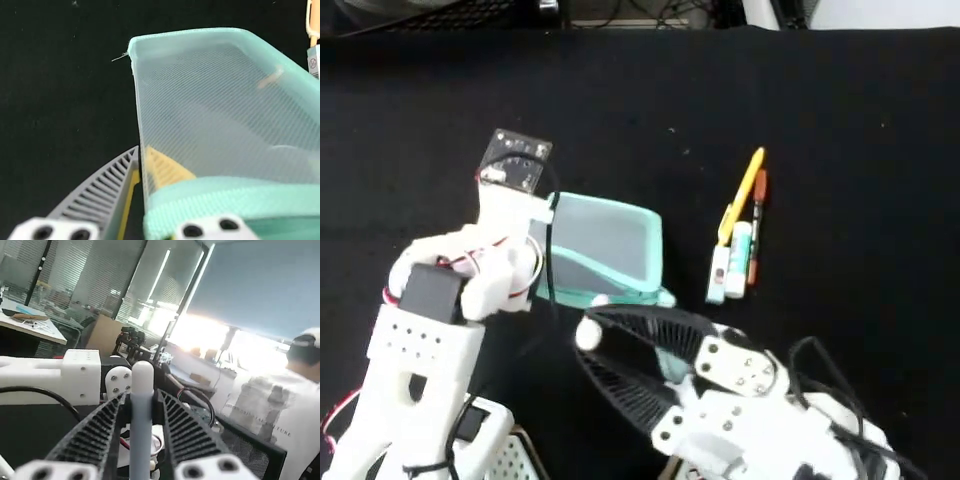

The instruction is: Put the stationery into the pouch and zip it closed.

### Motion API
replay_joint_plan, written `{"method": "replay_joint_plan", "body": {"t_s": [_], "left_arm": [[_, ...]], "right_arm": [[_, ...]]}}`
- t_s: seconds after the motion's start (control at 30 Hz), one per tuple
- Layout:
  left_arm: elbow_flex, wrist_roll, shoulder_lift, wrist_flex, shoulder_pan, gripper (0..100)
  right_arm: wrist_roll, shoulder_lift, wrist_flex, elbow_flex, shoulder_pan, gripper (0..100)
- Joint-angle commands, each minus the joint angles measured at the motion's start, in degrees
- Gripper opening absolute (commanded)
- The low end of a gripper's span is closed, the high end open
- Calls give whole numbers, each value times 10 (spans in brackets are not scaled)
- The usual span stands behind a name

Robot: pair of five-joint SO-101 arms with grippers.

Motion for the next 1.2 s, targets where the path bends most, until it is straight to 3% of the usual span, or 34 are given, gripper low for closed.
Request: {"method": "replay_joint_plan", "body": {"t_s": [0.0,0.27,0.4,0.67,0.87,0.97,1.07,1.17], "left_arm": [[4,3,-12,-18,22,31],[4,2,-11,-16,29,32],[-4,1,-11,0,29,33],[-42,-16,-11,39,15,33],[-69,-3,40,33,-51,31],[-90,3,104,34,-61,30],[-111,4,166,37,-61,30],[-124,4,207,37,-61,30]], "right_arm": [[25,-46,3,32,-9,11],[29,-62,-25,107,-6,11],[87,-62,-45,136,-4,11],[98,-62,-87,139,122,11],[94,-62,-84,140,138,12],[65,-61,-83,140,141,34],[11,-59,-47,136,141,127],[-9,-44,-26,116,141,132]]}}
